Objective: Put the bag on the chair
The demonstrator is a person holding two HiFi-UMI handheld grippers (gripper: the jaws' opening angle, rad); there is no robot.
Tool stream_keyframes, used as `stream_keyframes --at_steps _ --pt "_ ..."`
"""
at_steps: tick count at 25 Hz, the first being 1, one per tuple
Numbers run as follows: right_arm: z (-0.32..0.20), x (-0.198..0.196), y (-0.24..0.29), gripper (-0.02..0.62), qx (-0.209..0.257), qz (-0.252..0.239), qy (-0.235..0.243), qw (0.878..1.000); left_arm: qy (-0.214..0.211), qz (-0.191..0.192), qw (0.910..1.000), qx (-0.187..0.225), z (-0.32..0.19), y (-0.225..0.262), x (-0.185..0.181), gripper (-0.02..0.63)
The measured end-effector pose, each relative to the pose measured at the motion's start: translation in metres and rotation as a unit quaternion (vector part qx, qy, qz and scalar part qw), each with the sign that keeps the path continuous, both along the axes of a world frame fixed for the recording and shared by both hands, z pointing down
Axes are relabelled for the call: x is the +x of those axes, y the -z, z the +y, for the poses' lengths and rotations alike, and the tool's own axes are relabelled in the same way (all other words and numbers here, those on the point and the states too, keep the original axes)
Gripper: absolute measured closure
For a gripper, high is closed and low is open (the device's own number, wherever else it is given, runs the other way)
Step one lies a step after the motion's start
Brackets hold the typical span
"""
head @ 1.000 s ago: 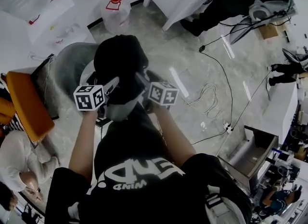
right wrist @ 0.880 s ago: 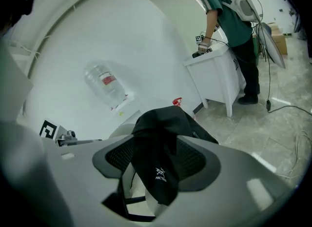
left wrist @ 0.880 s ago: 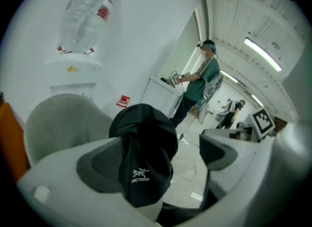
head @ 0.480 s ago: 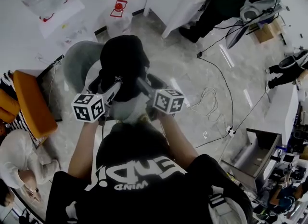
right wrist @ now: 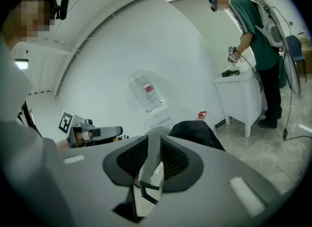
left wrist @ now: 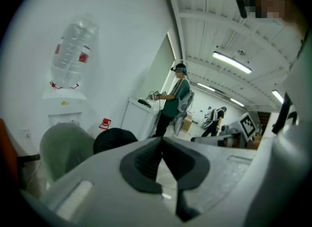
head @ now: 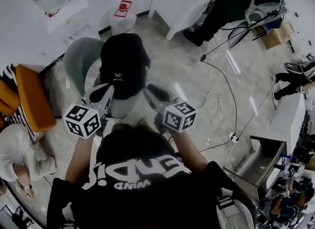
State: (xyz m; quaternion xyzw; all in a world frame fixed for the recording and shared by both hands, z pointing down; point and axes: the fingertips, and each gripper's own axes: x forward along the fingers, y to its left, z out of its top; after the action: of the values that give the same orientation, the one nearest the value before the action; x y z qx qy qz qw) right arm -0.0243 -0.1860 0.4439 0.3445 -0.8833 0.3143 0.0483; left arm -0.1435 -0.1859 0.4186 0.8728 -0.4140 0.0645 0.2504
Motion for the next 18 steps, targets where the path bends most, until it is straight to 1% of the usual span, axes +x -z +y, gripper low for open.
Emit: stream_keyframes --at_steps 2,5,7,11,15,18 --pt "0.009 0.010 0.002 0.551 0.011 0.007 -0.005 1.000 0.005 -0.002 0.9999 0.011 0.008 0.003 0.004 0.604" --pt "0.018 0.028 0.001 0.592 0.026 0.000 -0.028 0.999 0.013 -0.008 0.9994 0.031 0.021 0.005 0.011 0.604" --pt "0.022 0.037 -0.003 0.594 0.036 0.004 -0.037 0.999 0.022 -0.016 0.9988 0.042 0.028 0.002 0.014 0.604" --pt "0.022 0.048 -0.013 0.594 0.057 0.032 -0.044 0.997 0.033 -0.028 0.9981 0.043 0.036 -0.013 0.018 0.604" --pt "0.019 0.056 -0.020 0.594 0.057 0.038 -0.058 0.996 0.043 -0.051 0.9963 0.053 0.035 -0.027 0.018 0.604" --pt "0.018 0.059 -0.025 0.594 0.056 0.045 -0.063 0.995 0.059 -0.053 0.9955 0.052 0.031 -0.032 0.013 0.604"
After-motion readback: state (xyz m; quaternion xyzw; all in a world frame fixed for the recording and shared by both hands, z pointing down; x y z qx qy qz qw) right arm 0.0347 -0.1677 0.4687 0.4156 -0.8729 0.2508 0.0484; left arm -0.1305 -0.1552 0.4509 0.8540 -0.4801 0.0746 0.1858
